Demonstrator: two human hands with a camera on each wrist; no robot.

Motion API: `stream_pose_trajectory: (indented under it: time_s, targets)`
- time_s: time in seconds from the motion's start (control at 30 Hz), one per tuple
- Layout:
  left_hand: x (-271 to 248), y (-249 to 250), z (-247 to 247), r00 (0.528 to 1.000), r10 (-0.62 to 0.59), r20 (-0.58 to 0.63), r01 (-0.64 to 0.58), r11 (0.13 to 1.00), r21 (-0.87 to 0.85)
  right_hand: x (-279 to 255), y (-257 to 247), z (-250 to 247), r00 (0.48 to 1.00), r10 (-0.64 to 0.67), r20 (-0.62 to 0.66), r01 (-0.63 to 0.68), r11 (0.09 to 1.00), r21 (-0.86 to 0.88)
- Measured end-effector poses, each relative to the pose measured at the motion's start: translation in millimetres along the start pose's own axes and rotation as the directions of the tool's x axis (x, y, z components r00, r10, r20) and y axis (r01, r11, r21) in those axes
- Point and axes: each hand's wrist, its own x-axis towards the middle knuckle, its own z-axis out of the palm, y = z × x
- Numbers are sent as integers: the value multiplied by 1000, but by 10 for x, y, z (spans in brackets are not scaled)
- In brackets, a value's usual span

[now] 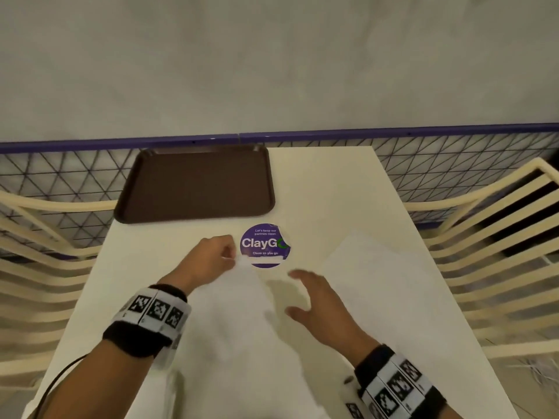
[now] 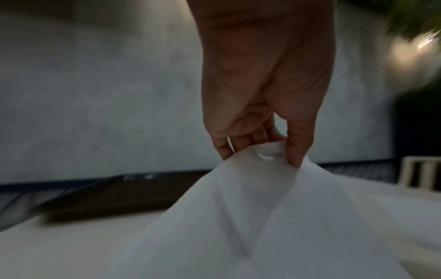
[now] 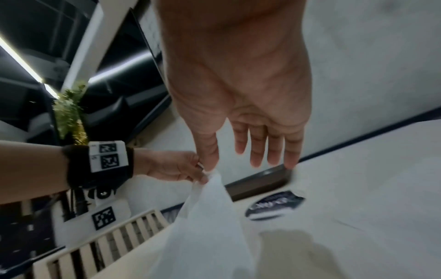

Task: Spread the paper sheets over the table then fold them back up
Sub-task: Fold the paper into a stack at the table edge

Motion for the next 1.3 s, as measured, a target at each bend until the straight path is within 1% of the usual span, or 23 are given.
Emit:
stream_pose_trajectory:
  time_s: [0.07,0.1,0.13,0.2,0.27,0.33,0.37,0.43,0.47,0.53,0.6,0.67,0.73,0.77,0.83,0.9,0.97,1.03,1.1,1.17,1.23,1.3]
  targets:
    - [-223,304,-55,996,89,13,-88,993,-76,173,-237,-11,997,-78,-10,79,995,54]
    - [-325,428,-92,994,107,10,-105,987,-125,247,-327,-2,995,-104,2,104,994,43]
    - [-415,532,-141,993,117,-6,-116,978,-176,302,-397,5,992,-125,7,125,992,14]
    - [-568,639,-279,991,94,-92,-116,957,-265,338,-488,-58,992,-128,10,128,992,-14]
    - [-696,628,-433,976,8,-219,-90,926,-366,326,-472,-187,995,-81,55,78,995,56]
    - [-792,514,-530,943,-116,-312,-51,876,-480,307,-406,-346,993,-54,106,42,993,110]
    - [-836,451,-549,927,-178,-331,-24,852,-524,298,-373,-437,993,-46,110,31,990,135]
    - [-900,310,-521,893,-304,-332,37,784,-619,274,-318,-605,994,-48,99,31,985,170]
    - [-928,274,-486,874,-355,-331,52,745,-665,257,-302,-678,996,-49,79,34,983,181]
    - [-988,264,-414,848,-393,-356,15,688,-725,205,-279,-787,999,-41,5,39,977,211]
    - [-1060,343,-355,849,-360,-386,-80,634,-769,98,-254,-833,988,-60,-145,95,963,252]
    - [-1153,391,-301,851,-311,-424,-170,600,-782,-68,-214,-823,949,-93,-301,175,950,258]
    - [-1277,378,-232,853,-265,-449,-217,603,-768,-272,-170,-786,910,-135,-392,239,943,230]
    - [-1344,348,-177,861,-250,-443,-214,612,-761,-373,-120,-751,902,-152,-403,260,938,228]
    - [-1495,254,-29,897,-224,-382,-172,619,-767,-545,38,-632,905,-171,-390,287,922,261]
    - [-1641,176,182,946,-189,-262,-97,608,-788,-678,228,-468,912,-180,-367,280,930,239]
    - [-1734,35,430,971,-210,-116,31,592,-806,-760,444,-275,937,-159,-310,224,956,188]
    - [-1780,-155,716,967,-256,14,162,570,-806,-821,654,-80,969,-89,-232,136,971,195]
    - [-1791,-301,943,949,-305,80,248,565,-787,-870,808,84,988,-26,-155,58,977,204]
    - [-1784,-384,1091,926,-366,89,289,540,-791,-910,896,203,994,26,-104,-5,980,197]
    - [-1764,-406,1154,908,-415,66,291,508,-811,-921,911,262,994,80,-74,-63,974,216]
    - [-1711,-394,1151,904,-427,27,277,537,-797,-862,881,280,990,119,-71,-100,968,232]
